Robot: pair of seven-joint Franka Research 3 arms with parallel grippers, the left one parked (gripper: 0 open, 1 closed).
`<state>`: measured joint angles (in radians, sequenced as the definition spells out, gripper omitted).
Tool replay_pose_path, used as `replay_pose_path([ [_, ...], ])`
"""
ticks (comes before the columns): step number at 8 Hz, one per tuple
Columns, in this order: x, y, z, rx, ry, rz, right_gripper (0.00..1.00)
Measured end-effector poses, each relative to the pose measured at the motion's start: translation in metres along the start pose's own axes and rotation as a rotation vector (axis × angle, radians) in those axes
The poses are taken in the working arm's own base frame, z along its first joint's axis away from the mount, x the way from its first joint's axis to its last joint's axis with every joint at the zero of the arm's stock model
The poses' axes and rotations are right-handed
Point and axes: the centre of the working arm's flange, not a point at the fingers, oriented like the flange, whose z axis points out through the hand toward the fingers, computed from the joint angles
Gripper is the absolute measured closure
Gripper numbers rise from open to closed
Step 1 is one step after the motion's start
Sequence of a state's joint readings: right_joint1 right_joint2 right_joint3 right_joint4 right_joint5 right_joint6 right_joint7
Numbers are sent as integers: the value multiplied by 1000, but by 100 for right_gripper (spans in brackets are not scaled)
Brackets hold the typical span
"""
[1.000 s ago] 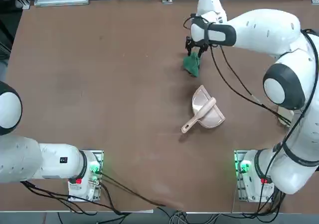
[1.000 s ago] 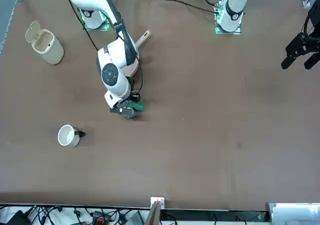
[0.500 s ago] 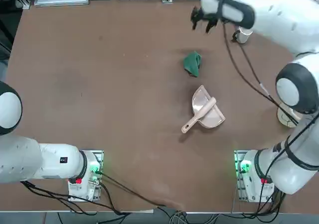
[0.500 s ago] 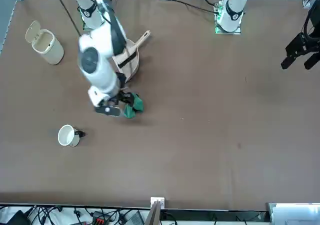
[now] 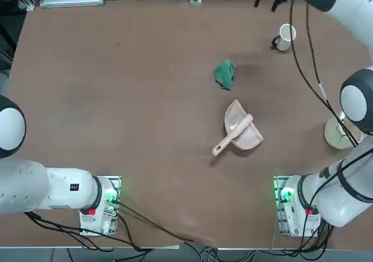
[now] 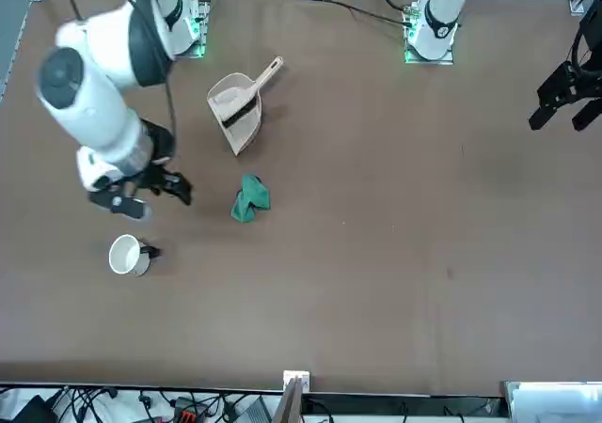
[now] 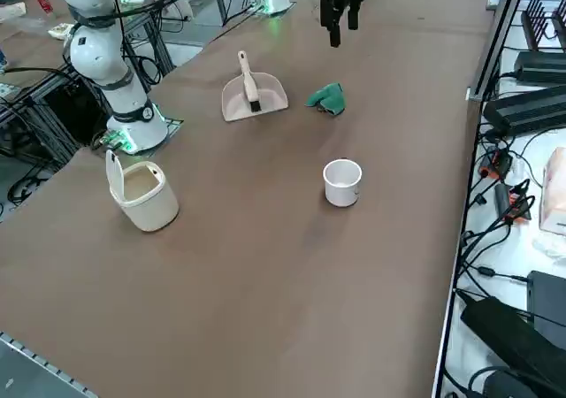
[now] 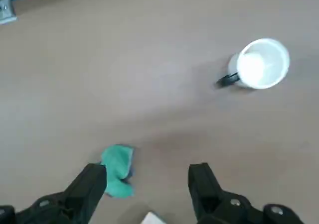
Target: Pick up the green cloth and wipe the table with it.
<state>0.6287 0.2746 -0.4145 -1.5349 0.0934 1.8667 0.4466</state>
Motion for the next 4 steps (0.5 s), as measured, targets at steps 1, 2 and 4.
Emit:
replay_pose_path([
  [1, 9, 22, -20, -8, 8, -37, 0],
  [2, 16, 48, -40, -4, 17, -70, 0],
  [4, 25, 118, -81, 25, 31, -134, 0],
])
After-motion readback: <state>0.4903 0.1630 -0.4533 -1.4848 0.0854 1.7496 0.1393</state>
